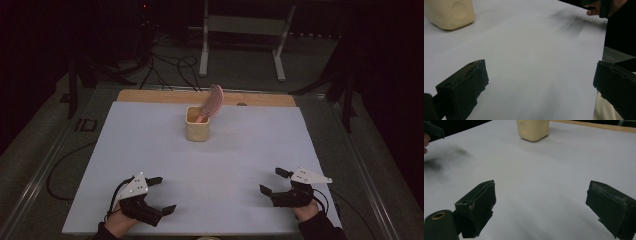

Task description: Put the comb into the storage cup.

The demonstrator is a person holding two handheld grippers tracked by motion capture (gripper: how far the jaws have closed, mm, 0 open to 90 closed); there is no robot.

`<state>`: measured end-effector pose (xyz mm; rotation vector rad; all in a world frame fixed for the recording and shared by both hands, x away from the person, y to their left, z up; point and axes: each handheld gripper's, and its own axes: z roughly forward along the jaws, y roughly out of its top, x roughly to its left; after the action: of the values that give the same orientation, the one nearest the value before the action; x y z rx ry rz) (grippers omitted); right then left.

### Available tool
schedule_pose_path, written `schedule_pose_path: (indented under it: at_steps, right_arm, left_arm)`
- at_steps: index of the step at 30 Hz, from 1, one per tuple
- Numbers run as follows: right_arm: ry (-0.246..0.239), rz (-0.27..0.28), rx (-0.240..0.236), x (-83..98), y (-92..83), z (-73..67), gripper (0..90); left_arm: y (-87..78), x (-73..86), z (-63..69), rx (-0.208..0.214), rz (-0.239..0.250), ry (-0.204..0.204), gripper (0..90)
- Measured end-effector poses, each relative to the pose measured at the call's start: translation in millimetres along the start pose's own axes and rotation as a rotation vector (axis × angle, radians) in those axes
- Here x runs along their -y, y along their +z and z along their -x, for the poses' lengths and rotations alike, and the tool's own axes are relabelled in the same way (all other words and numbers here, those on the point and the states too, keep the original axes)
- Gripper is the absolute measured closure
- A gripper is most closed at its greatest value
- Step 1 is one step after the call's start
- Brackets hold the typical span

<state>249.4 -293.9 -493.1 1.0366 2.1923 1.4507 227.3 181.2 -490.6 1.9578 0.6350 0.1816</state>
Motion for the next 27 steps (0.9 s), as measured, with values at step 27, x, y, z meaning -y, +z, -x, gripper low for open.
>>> schedule_pose_path:
  at_steps: [27]
  right_arm:
    - [-0.043, -0.022, 0.027, 14.7, 1.2, 1.5, 8.9]
  left_arm:
    - [-1.6, 0.2, 0.6, -0.008, -0.001, 0.010, 0.2]
